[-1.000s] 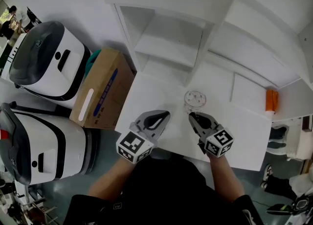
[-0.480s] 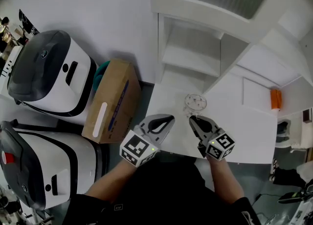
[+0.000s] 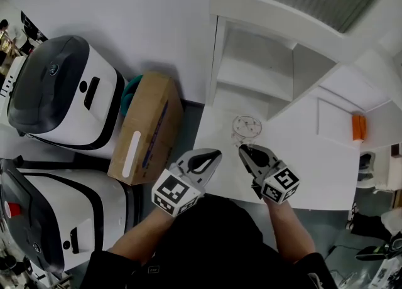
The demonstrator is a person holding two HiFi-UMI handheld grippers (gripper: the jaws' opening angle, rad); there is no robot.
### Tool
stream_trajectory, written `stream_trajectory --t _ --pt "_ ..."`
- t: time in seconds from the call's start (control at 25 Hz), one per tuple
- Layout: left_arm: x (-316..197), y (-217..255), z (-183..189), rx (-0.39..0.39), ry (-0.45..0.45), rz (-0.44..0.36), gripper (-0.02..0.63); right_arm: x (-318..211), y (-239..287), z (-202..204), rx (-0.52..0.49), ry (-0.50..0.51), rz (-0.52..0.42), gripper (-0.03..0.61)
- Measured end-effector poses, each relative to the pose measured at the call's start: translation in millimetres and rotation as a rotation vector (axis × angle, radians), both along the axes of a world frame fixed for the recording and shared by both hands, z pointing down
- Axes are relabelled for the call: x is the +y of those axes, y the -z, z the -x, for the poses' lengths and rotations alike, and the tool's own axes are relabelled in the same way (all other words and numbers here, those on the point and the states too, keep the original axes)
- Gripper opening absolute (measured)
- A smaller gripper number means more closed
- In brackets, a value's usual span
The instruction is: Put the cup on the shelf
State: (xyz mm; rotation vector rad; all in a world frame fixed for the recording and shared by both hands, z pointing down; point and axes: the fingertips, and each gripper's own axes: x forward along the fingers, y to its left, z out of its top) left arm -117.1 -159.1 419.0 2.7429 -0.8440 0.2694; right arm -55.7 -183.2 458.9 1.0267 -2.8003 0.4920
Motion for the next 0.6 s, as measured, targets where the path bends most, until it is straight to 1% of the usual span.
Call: stream_trajectory --t 0.24,0.36,0.48,0.6 --pt "-18 -7 -10 -0.016 0.036 0.014 0.012 -24 -18 6 0.020 0.065 -0.003 0.029" --pt "-31 -4 -11 -0.026 0.034 -0.017 0.012 -35 -29 8 0.026 0.090 0.009 0.029" --pt "-50 -3 -1 -0.022 0.035 -0.029 0.012 -55 -44 15 0.060 0.085 0.026 0.029" --pt "-68 -8 4 -0.013 0.016 -0.036 0.012 -77 -59 15 0.095 0.052 0.034 0.029"
